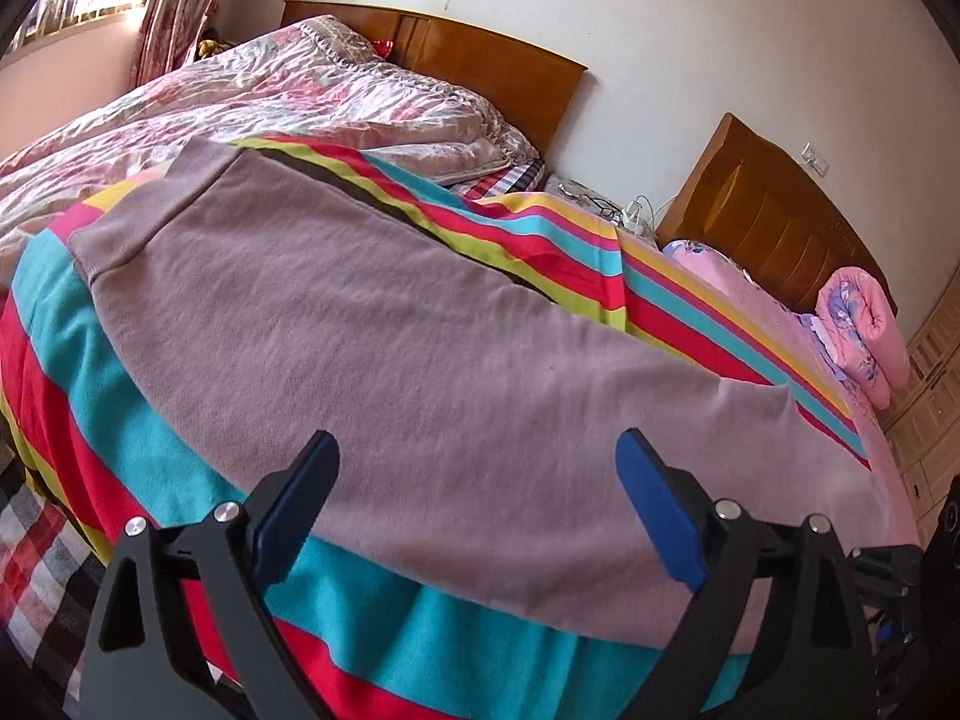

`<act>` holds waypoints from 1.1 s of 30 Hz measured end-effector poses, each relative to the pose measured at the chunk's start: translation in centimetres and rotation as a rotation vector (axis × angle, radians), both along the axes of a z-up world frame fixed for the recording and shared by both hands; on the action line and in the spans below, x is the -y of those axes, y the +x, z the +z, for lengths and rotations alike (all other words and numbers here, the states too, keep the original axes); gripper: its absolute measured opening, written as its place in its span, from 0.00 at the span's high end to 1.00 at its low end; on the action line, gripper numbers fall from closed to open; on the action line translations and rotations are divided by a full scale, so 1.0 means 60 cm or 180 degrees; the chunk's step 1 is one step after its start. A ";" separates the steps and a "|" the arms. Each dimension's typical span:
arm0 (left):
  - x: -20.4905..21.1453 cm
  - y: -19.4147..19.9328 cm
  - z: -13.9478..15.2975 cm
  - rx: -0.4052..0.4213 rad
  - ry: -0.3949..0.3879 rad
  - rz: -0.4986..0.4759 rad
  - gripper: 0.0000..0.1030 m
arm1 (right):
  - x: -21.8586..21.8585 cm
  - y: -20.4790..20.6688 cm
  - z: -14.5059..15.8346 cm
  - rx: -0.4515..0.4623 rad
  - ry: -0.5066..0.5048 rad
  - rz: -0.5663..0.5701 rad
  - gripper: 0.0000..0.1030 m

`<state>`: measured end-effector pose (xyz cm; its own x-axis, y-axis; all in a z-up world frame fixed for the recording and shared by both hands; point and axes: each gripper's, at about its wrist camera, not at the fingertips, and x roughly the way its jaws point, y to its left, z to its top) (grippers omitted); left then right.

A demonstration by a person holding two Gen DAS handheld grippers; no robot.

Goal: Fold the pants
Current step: 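Release the sweatpants and lay them flat with both tools open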

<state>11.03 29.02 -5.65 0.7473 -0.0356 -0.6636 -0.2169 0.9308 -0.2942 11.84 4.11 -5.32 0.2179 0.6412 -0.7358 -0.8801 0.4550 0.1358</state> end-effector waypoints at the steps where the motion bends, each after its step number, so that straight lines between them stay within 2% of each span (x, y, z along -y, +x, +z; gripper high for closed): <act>1: 0.003 0.016 0.011 -0.0032 0.0148 -0.0035 0.09 | 0.010 0.025 0.017 0.0052 0.0098 -0.0100 0.52; 2: 0.000 0.036 0.021 -0.0089 0.0259 -0.0037 0.08 | 0.016 0.052 0.026 0.0157 0.0112 -0.0220 0.41; 3: -0.008 0.061 0.025 -0.0183 0.0299 -0.0033 0.08 | 0.020 0.083 0.025 0.0224 0.0058 -0.0322 0.37; 7: -0.063 0.157 0.004 -0.0498 0.0350 0.0105 0.08 | 0.034 0.225 -0.027 0.0135 -0.0292 -0.0788 0.37; 9: -0.101 0.190 -0.011 -0.0595 0.0324 0.0203 0.08 | 0.060 0.286 -0.076 0.0001 -0.0659 -0.1232 0.37; 10: -0.119 0.205 -0.023 -0.0656 0.0309 0.0208 0.08 | 0.085 0.297 -0.074 -0.0079 -0.0346 -0.1248 0.35; 11: -0.135 0.215 -0.032 -0.0663 0.0310 0.0205 0.09 | 0.106 0.305 -0.074 -0.0267 -0.0144 -0.1281 0.35; 12: -0.146 0.217 -0.030 -0.0607 0.0327 0.0179 0.10 | 0.122 0.307 -0.073 -0.0311 -0.0069 -0.1361 0.35; 13: -0.152 0.212 -0.016 -0.0521 0.0400 0.0163 0.15 | 0.132 0.304 -0.071 -0.0258 -0.0077 -0.1447 0.36; 16: -0.182 0.179 0.054 -0.0027 0.0697 0.0298 0.14 | 0.153 0.296 -0.067 -0.0225 0.0048 -0.1513 0.35; 17: -0.201 0.177 0.070 0.0007 0.0752 0.0349 0.14 | 0.153 0.298 -0.066 -0.0223 0.0063 -0.1528 0.35; 18: -0.224 0.184 0.075 -0.0054 0.0722 0.0313 0.14 | 0.151 0.299 -0.066 -0.0217 0.0063 -0.1525 0.35; 20: -0.257 0.207 0.067 -0.0319 0.0633 -0.0014 0.15 | 0.146 0.302 -0.069 -0.0222 0.0023 -0.1499 0.35; 23: -0.265 0.226 0.058 -0.0565 0.0973 -0.0511 0.16 | 0.133 0.306 -0.073 -0.0212 -0.0054 -0.1447 0.33; 26: -0.267 0.227 0.046 -0.0594 0.1162 -0.0899 0.17 | 0.136 0.309 -0.074 -0.0256 -0.0012 -0.1449 0.33; 30: -0.276 0.246 0.023 -0.0695 0.1198 -0.0994 0.24 | 0.135 0.310 -0.076 -0.0260 -0.0020 -0.1439 0.32; 32: -0.276 0.267 -0.002 -0.0772 0.1566 -0.0786 0.24 | 0.136 0.313 -0.077 -0.0278 0.0001 -0.1443 0.32; 33: -0.280 0.277 -0.012 -0.0798 0.1556 -0.0698 0.24 | 0.138 0.314 -0.076 -0.0293 0.0021 -0.1451 0.32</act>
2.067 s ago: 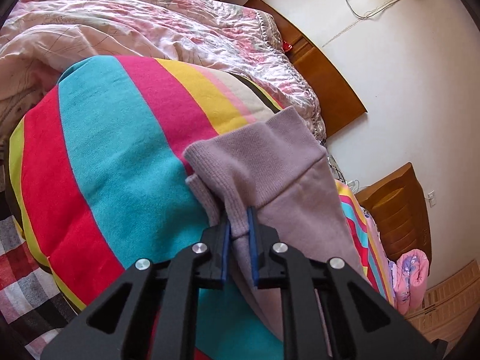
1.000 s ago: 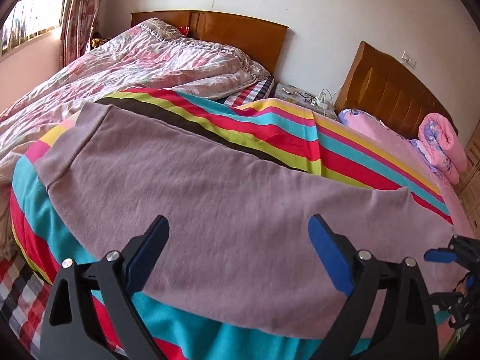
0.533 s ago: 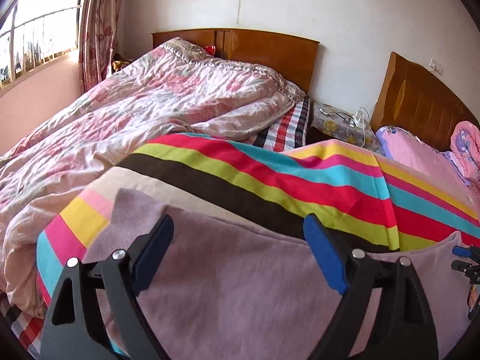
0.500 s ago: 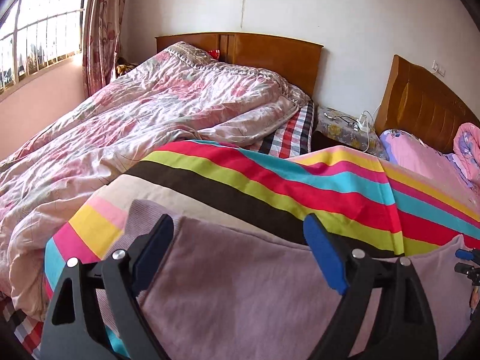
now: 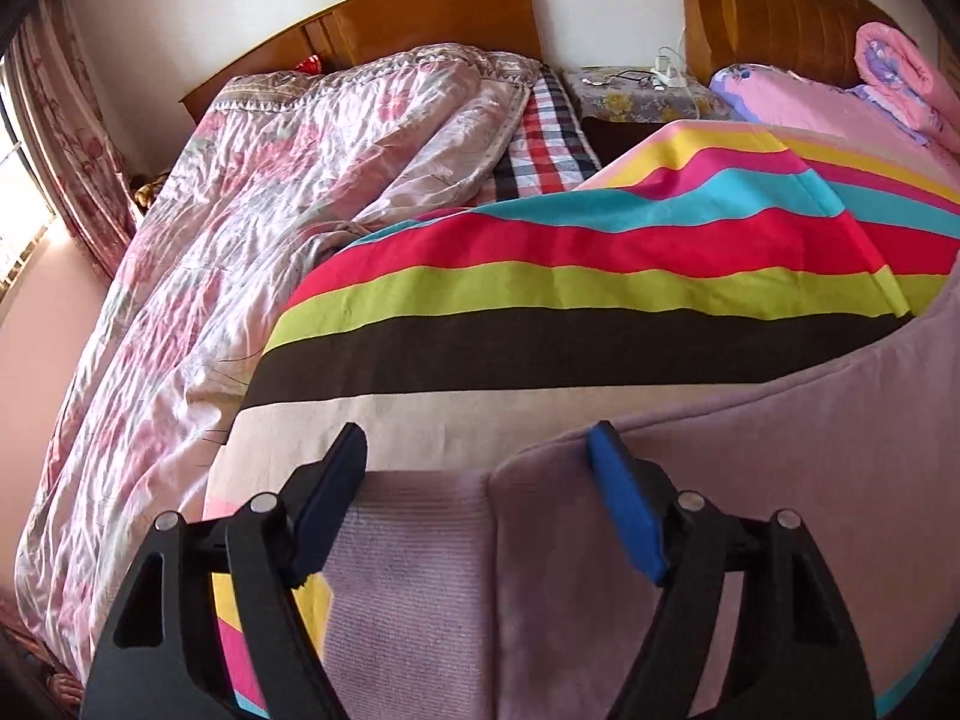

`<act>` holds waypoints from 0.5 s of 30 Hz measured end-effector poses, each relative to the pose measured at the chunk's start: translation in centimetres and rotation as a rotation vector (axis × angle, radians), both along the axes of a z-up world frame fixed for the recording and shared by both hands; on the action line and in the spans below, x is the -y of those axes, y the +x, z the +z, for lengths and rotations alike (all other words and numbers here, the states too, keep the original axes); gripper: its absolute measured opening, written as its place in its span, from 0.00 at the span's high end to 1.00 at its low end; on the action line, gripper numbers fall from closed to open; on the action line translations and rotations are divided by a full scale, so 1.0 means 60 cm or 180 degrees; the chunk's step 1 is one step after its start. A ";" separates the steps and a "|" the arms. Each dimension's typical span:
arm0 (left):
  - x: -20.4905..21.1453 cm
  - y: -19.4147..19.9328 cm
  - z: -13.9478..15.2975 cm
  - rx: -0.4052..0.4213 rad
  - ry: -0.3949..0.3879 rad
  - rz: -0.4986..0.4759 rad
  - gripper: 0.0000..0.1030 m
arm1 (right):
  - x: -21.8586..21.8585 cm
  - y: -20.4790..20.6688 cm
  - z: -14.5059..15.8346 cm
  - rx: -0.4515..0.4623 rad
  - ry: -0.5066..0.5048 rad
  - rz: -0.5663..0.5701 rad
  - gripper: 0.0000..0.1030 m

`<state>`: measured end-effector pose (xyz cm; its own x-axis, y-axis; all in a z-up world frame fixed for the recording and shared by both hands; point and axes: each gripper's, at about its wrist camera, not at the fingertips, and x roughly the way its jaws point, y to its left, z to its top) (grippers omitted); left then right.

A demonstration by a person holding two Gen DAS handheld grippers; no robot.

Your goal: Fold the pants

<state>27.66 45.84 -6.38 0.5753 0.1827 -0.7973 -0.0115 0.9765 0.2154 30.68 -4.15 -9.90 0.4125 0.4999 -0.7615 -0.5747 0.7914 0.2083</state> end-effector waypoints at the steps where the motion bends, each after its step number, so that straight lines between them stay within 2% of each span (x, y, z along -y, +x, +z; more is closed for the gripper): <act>1: -0.002 0.006 -0.004 0.0097 -0.0020 0.0098 0.23 | 0.002 0.001 0.000 -0.0005 0.0014 -0.0017 0.32; 3: -0.007 0.016 -0.008 0.0253 0.0266 0.0565 0.25 | 0.003 -0.001 0.002 0.0016 -0.0006 -0.0043 0.33; 5: 0.002 0.013 0.003 0.0406 0.0469 0.0854 0.26 | 0.003 -0.006 0.010 0.0107 -0.0072 -0.0112 0.34; 6: 0.015 0.002 0.022 0.0569 0.0529 0.0999 0.27 | 0.004 -0.009 0.019 0.0151 -0.0051 -0.0118 0.34; 7: 0.033 -0.014 0.046 0.0744 0.0443 0.1050 0.25 | 0.004 -0.012 0.029 0.0182 0.0004 -0.0094 0.34; 9: 0.086 -0.045 0.085 0.0993 0.0012 0.0855 0.14 | -0.005 -0.013 0.049 0.0230 0.0082 0.0007 0.34; 10: 0.121 -0.057 0.097 0.1028 -0.0111 0.0687 0.07 | -0.015 -0.014 0.054 0.0232 0.0082 0.0095 0.34; 11: 0.158 -0.066 0.099 0.1042 -0.0186 0.0539 0.05 | -0.026 -0.014 0.056 0.0228 0.0071 0.0183 0.34; 13: 0.233 -0.075 0.086 0.0885 -0.0401 0.0142 0.04 | -0.045 -0.010 0.048 0.0173 -0.0034 0.0319 0.34; 15: 0.303 -0.069 0.058 0.0669 -0.0415 -0.0191 0.04 | -0.050 0.000 0.037 0.0177 -0.0268 0.0246 0.34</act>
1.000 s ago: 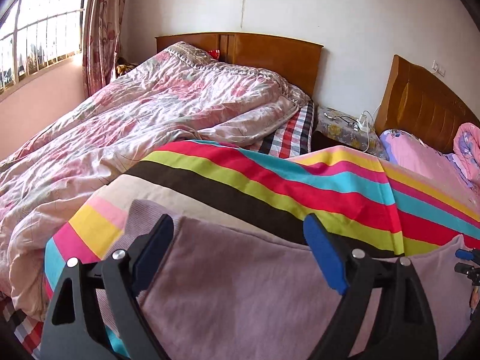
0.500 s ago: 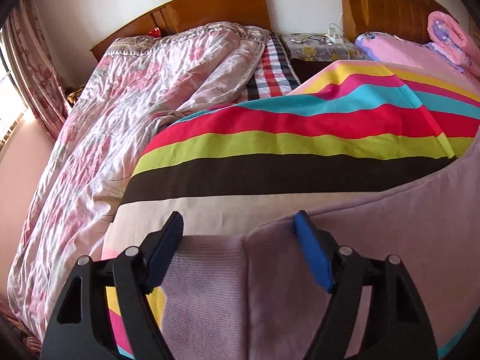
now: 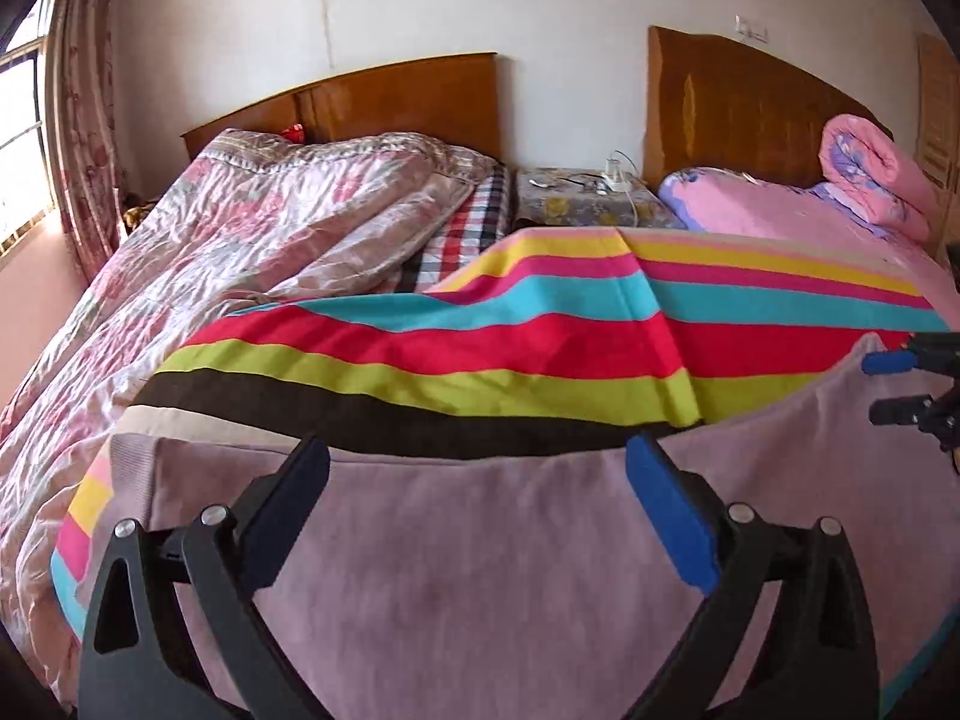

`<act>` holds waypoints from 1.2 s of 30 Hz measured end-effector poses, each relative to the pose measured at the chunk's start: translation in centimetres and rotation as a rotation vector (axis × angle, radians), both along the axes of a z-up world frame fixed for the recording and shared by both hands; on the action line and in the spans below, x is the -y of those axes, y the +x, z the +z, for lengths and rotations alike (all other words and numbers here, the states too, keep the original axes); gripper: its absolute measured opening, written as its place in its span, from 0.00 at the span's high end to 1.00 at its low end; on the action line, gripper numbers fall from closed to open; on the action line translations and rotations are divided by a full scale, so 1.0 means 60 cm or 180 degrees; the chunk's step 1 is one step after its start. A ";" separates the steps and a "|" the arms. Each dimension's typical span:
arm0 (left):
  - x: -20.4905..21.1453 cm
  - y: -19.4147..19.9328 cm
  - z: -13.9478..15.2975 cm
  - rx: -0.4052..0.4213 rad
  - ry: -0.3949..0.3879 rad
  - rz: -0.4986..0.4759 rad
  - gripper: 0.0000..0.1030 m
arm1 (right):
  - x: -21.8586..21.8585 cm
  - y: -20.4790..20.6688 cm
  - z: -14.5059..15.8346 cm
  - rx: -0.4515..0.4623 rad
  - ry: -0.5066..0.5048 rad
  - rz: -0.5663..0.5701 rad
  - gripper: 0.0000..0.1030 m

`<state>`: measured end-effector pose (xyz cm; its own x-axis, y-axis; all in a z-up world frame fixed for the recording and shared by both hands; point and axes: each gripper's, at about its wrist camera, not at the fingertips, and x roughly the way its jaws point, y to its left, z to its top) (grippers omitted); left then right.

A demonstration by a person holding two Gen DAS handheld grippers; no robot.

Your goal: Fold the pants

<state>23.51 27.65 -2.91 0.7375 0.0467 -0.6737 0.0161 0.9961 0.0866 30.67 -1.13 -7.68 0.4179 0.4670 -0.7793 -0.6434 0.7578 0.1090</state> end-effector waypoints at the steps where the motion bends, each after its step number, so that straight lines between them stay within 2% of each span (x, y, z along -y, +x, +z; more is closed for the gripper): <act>1: 0.030 0.002 -0.014 -0.0058 0.0086 -0.0091 0.04 | 0.007 0.004 0.002 0.0042 -0.0050 -0.0060 0.34; 3: 0.076 0.013 -0.022 -0.0141 0.0192 -0.0350 0.04 | 0.028 0.009 0.020 0.0172 0.0000 0.0018 0.35; 5: 0.118 0.026 -0.017 -0.0167 0.0265 -0.0723 0.04 | 0.046 0.014 0.030 0.0333 -0.0144 0.0300 0.42; 6: 0.134 0.035 -0.012 -0.0170 0.0255 -0.0900 0.04 | 0.053 0.025 0.029 0.0308 -0.0225 0.0441 0.43; 8: 0.155 0.063 -0.004 -0.0283 0.0026 -0.1397 0.10 | 0.062 0.050 0.023 0.0280 -0.0349 0.0729 0.49; 10: 0.180 0.092 -0.012 -0.0451 -0.0068 -0.1780 0.14 | 0.058 0.070 0.015 0.0136 -0.0272 0.1059 0.58; 11: 0.190 0.110 -0.021 -0.0559 -0.0077 -0.1916 0.22 | 0.051 0.079 0.010 0.0044 -0.0223 0.1185 0.62; 12: 0.203 0.123 -0.032 -0.0660 -0.0064 -0.2004 0.26 | 0.040 0.084 0.004 -0.0015 -0.0236 0.1329 0.63; 14: 0.220 0.146 -0.053 -0.0819 -0.0042 -0.2138 0.39 | 0.018 0.090 -0.006 -0.0090 -0.0311 0.1591 0.75; 17: 0.231 0.156 -0.076 -0.0974 -0.0038 -0.2380 0.42 | 0.003 0.091 -0.017 -0.0188 -0.0378 0.1840 0.76; 21: 0.243 0.160 -0.106 -0.1127 0.0046 -0.2563 0.46 | 0.013 0.088 -0.019 -0.0284 -0.0395 0.2003 0.76; 24: 0.242 0.163 -0.121 -0.1191 0.0054 -0.2605 0.54 | 0.018 0.079 -0.024 -0.0241 -0.0502 0.2077 0.77; 25: 0.240 0.164 -0.122 -0.1171 0.0039 -0.2607 0.57 | 0.021 0.077 -0.022 -0.0191 -0.0482 0.2075 0.79; 26: 0.237 0.165 -0.121 -0.1139 0.0028 -0.2589 0.67 | 0.023 0.074 -0.020 -0.0123 -0.0463 0.2073 0.86; 28: 0.235 0.161 -0.115 -0.1059 0.0044 -0.2572 0.72 | 0.027 0.068 -0.009 0.0032 -0.0426 0.2015 0.95; 30: 0.237 0.156 -0.108 -0.1014 0.0098 -0.2578 0.80 | 0.027 0.064 -0.003 0.0137 -0.0421 0.1996 0.95; 33: 0.247 0.161 -0.118 -0.1096 0.0186 -0.2611 0.82 | 0.025 0.061 -0.010 0.0194 -0.0487 0.1928 0.95; 36: 0.246 0.169 -0.116 -0.1080 0.0124 -0.2589 0.78 | 0.027 0.055 -0.004 0.0285 -0.0462 0.1864 0.96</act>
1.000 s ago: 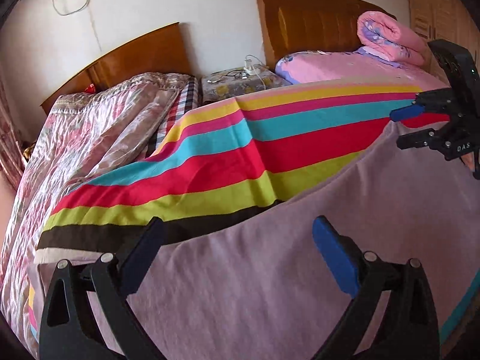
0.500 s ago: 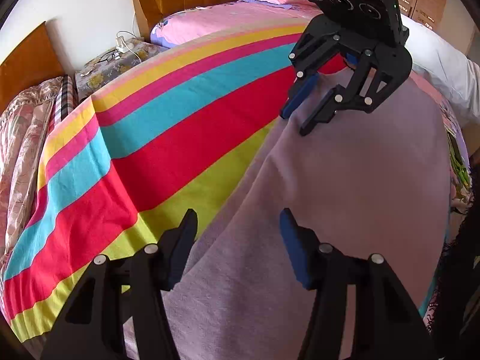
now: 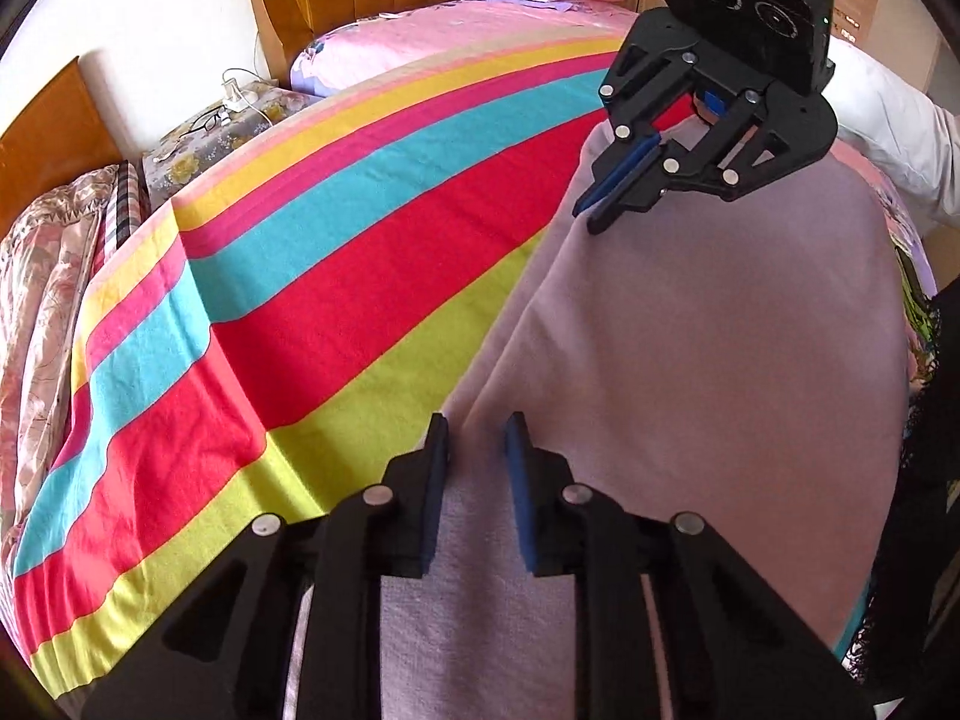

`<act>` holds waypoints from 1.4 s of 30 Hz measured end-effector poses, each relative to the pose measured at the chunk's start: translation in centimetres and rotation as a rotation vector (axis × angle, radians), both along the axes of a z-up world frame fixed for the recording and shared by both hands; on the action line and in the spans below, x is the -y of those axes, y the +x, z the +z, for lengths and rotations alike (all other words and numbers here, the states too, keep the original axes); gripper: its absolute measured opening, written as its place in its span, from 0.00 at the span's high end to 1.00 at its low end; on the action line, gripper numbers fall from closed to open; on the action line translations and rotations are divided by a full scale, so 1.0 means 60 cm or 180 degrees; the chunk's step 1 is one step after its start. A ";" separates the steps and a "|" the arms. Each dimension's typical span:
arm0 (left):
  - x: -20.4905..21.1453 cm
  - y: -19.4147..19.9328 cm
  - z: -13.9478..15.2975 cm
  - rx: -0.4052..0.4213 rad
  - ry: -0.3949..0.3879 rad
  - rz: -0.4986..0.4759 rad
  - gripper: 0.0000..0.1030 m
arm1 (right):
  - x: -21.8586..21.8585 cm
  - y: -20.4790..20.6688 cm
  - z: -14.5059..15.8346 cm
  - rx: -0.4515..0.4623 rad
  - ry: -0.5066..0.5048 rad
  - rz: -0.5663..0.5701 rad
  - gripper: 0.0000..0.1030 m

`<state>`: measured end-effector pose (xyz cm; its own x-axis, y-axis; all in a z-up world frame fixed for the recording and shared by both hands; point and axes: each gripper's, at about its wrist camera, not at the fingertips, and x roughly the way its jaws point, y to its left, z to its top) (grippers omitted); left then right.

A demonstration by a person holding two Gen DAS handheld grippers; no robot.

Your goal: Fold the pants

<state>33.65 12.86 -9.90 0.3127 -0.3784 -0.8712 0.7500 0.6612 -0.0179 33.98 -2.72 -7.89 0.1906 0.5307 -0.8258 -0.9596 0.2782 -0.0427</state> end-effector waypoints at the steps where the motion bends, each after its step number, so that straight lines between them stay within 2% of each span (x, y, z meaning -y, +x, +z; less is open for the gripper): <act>1: 0.000 0.003 0.000 -0.0002 0.0013 0.0004 0.78 | 0.002 -0.001 0.008 0.0032 0.0042 -0.0014 0.96; 4: 0.004 0.001 0.001 0.0004 0.0064 -0.0024 0.77 | 0.012 -0.007 0.030 0.0064 0.0156 -0.0043 0.96; 7: -0.001 0.001 0.010 0.0007 -0.0007 -0.0021 0.70 | 0.015 -0.013 0.036 0.0109 0.0162 -0.0071 0.96; 14: -0.010 0.022 0.002 -0.0276 -0.0085 -0.0056 0.67 | 0.021 -0.021 0.048 0.0159 0.0246 -0.0122 0.96; 15: -0.012 0.023 0.002 -0.0302 -0.0104 -0.0052 0.70 | 0.021 -0.020 0.046 0.0168 0.0241 -0.0138 0.96; 16: -0.014 0.024 0.004 -0.0329 -0.0145 -0.0059 0.86 | 0.021 -0.019 0.044 0.0173 0.0236 -0.0156 0.96; 17: -0.013 0.023 0.007 -0.0306 -0.0146 -0.0068 0.95 | 0.021 -0.018 0.042 0.0180 0.0236 -0.0169 0.96; 20: -0.005 0.008 0.022 -0.0062 0.0004 -0.0109 0.97 | 0.021 -0.017 0.049 0.0220 0.0257 -0.0189 0.96; 22: -0.007 0.004 0.040 0.0075 0.0000 -0.0066 0.97 | 0.022 -0.009 0.054 0.0240 0.0287 -0.0230 0.96; 24: -0.012 0.012 0.047 0.0076 -0.0039 -0.0016 0.97 | 0.022 0.009 0.042 0.0163 0.0285 -0.0321 0.96; 27: -0.004 0.028 0.016 -0.0040 0.0089 0.0074 0.96 | 0.010 0.032 -0.004 -0.0029 0.0094 -0.0484 0.96; 28: -0.002 0.030 0.000 -0.0114 0.0165 0.0091 0.92 | 0.009 0.036 -0.014 -0.0025 0.0040 -0.0550 0.96; 30: -0.007 0.028 0.005 0.0036 0.0161 0.0226 0.77 | 0.022 0.044 -0.009 -0.0054 0.0108 -0.0747 0.86; 31: -0.015 0.026 0.013 0.0125 0.0196 0.0359 0.55 | 0.035 0.044 0.005 -0.0051 0.0199 -0.0838 0.80; 32: -0.027 0.021 0.029 0.0249 0.0169 0.0511 0.41 | 0.051 0.040 0.022 0.0002 0.0316 -0.0921 0.79; 33: -0.044 0.013 0.046 0.0379 0.0080 0.0698 0.35 | 0.066 0.033 0.040 0.0046 0.0424 -0.0984 0.79; 34: -0.061 0.002 0.061 0.0441 -0.0018 0.0904 0.30 | 0.079 0.023 0.054 0.0080 0.0510 -0.1025 0.79; 36: -0.091 -0.031 0.079 0.0498 -0.0153 0.1218 0.27 | 0.097 0.000 0.065 -0.0031 0.0658 -0.1001 0.79; 38: -0.115 -0.068 0.071 0.0526 -0.0136 0.1572 0.16 | 0.098 -0.018 0.048 -0.0205 0.0656 -0.0945 0.79; 40: -0.143 -0.091 0.046 0.0333 -0.0274 0.1828 0.15 | 0.089 -0.010 0.012 -0.0271 0.0440 -0.1057 0.79; 42: -0.178 -0.090 0.013 0.0087 -0.0296 0.2152 0.15 | 0.093 0.018 -0.021 -0.0364 0.0290 -0.1347 0.79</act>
<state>28.24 23.57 -9.11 0.5282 -0.1650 -0.8330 0.1737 0.9812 -0.0842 35.05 -8.32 -9.16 0.3169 0.4972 -0.8077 -0.7575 0.6452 0.0999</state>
